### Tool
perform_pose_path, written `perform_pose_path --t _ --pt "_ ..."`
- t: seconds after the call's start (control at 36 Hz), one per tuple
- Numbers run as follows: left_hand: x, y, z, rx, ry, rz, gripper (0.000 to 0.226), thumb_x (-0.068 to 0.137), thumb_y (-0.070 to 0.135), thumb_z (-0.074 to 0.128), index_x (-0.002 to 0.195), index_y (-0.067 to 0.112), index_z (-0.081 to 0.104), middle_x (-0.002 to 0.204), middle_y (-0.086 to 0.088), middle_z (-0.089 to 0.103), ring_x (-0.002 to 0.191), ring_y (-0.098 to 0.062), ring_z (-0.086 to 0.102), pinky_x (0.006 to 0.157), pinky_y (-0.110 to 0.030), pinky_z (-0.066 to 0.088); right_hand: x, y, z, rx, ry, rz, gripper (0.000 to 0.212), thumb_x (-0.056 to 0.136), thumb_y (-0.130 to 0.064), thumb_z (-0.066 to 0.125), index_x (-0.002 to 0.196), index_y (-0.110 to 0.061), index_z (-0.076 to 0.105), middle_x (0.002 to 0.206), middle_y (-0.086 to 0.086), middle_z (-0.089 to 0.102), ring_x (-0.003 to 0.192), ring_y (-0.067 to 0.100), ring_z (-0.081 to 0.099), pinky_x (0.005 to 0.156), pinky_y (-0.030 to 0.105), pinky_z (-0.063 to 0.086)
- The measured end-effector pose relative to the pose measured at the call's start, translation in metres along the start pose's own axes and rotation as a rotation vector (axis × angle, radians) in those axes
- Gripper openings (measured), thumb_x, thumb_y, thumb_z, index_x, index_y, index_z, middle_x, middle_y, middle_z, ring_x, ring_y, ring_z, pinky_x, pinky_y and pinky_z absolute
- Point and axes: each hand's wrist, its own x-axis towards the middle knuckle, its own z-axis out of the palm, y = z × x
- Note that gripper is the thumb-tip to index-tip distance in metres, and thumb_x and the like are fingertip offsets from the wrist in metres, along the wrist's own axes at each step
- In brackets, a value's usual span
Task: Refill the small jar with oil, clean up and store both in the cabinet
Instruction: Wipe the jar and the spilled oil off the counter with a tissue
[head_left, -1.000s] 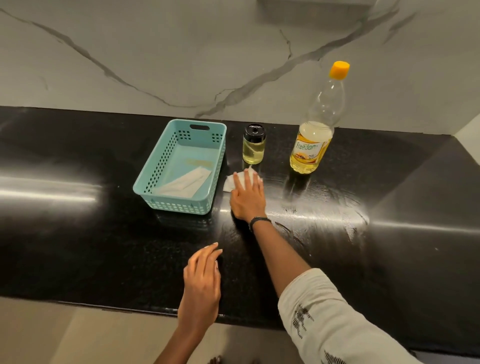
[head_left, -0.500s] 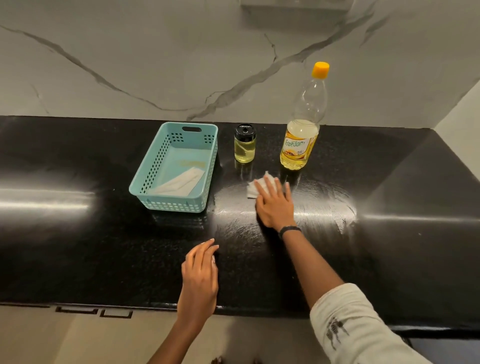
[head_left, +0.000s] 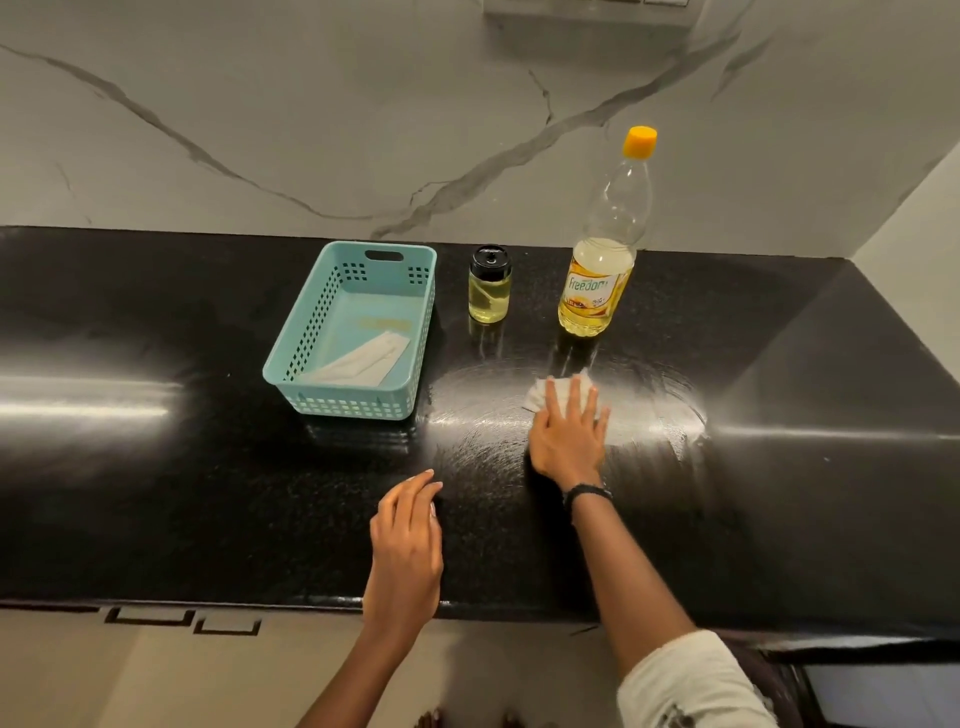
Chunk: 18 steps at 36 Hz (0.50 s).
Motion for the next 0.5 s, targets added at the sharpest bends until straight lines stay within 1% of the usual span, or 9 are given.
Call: perform_pose_path --t 0.08,0.17,0.19,0.22,0.28,0.33,0.42,0.5 --pt "0.0 0.001 -0.001 0.005 0.01 -0.001 0.036 0.096 0.017 0.033 0.121 0.011 0.057 0.129 -0.002 0.056 0.116 -0.02 0.05 0.087 -0.038 0.051 -0.006 -0.033 0.006 0.011 -0.027 -0.139 0.055 0.102 -0.039 0.016 0.151 -0.033 -0.006 0.158 0.006 -0.016 0.145 0.029 -0.018 0.109 0.042 -0.022" --pt "0.0 0.0 -0.001 0.04 -0.007 0.001 0.037 0.096 0.017 0.032 0.122 0.01 0.057 0.13 -0.003 0.055 0.116 -0.021 0.051 0.087 -0.039 0.052 -0.019 -0.057 0.013 0.023 -0.048 -0.294 0.053 0.102 -0.038 0.018 0.152 -0.033 0.001 0.159 0.005 -0.012 0.145 0.026 -0.016 0.111 0.041 -0.02" --pt "0.0 0.0 0.0 0.051 -0.014 0.0 0.038 0.096 0.017 0.032 0.123 0.01 0.057 0.131 -0.004 0.055 0.117 -0.021 0.051 0.087 -0.038 0.052 -0.024 -0.062 0.016 0.019 -0.051 -0.349 0.053 0.1 -0.039 0.016 0.152 -0.033 0.005 0.16 0.005 -0.009 0.146 0.026 -0.015 0.112 0.04 -0.02" --pt "0.0 -0.001 0.0 0.06 -0.018 -0.002 0.038 0.097 0.018 0.031 0.124 0.009 0.057 0.132 -0.004 0.054 0.117 -0.021 0.05 0.088 -0.038 0.051 -0.03 -0.065 0.018 0.013 -0.059 -0.4 0.055 0.097 -0.042 0.009 0.152 -0.034 0.008 0.16 0.004 -0.006 0.146 0.025 -0.012 0.111 0.039 -0.02" --pt "-0.001 -0.002 0.0 0.055 -0.021 -0.008 0.039 0.097 0.018 0.03 0.126 0.009 0.056 0.133 -0.004 0.053 0.119 -0.02 0.048 0.089 -0.037 0.05 -0.043 -0.066 0.021 -0.009 -0.074 -0.501 0.068 0.086 -0.047 -0.006 0.151 -0.035 0.011 0.161 0.001 -0.002 0.147 0.024 -0.01 0.111 0.039 -0.021" --pt "-0.001 -0.003 0.0 0.051 -0.02 -0.009 0.039 0.098 0.017 0.03 0.126 0.01 0.055 0.133 -0.004 0.052 0.119 -0.02 0.048 0.09 -0.037 0.049 -0.052 -0.059 0.022 -0.043 -0.084 -0.577 0.071 0.083 -0.049 -0.009 0.151 -0.038 0.01 0.161 -0.002 -0.001 0.147 0.021 -0.01 0.113 0.04 -0.02" --pt "-0.001 -0.002 0.0 0.066 -0.025 -0.003 0.039 0.097 0.017 0.031 0.126 0.009 0.055 0.134 -0.004 0.052 0.118 -0.021 0.048 0.09 -0.037 0.049 -0.058 -0.038 0.017 -0.09 -0.071 -0.607 0.067 0.085 -0.049 -0.01 0.149 -0.043 0.006 0.16 -0.007 -0.002 0.147 0.018 -0.009 0.115 0.041 -0.019" --pt "-0.002 -0.002 0.0 0.078 -0.032 0.0 0.038 0.097 0.016 0.032 0.126 0.009 0.055 0.134 -0.004 0.051 0.118 -0.022 0.049 0.088 -0.036 0.049 -0.053 -0.012 0.01 -0.091 -0.043 -0.517 0.062 0.087 -0.049 -0.007 0.148 -0.046 0.005 0.159 -0.01 -0.002 0.147 0.016 -0.009 0.114 0.04 -0.02"
